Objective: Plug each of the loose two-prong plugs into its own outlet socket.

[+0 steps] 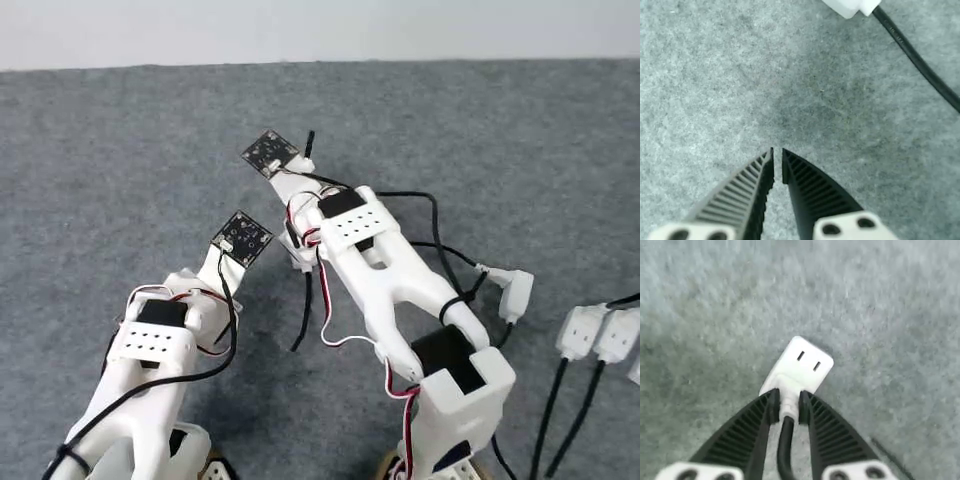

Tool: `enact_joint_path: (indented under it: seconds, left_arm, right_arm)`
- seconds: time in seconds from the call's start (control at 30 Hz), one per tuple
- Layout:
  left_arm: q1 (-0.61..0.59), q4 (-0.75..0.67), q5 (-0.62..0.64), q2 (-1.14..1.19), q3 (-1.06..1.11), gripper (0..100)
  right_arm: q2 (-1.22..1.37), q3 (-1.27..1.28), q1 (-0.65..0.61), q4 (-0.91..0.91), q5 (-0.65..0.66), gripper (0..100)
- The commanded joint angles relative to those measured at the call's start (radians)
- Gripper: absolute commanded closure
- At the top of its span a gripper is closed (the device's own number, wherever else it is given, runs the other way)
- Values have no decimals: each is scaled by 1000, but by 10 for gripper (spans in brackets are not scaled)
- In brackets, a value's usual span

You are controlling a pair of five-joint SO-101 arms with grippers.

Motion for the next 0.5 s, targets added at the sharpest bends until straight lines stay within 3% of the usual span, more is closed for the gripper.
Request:
enact_joint_path:
  seconds: [0.0, 0.3, 0.47]
  left_arm:
    - [-6, -21, -15, -23, -8, 973]
    - [-6, -21, -15, -23, -8, 973]
    - [-26, -52, -9, -31, -16, 973]
  right_arm:
    - [39, 18, 22, 50, -3, 991]
    - [61, -21, 21, 51, -15, 977]
    - [65, -112, -48, 111, -229, 829]
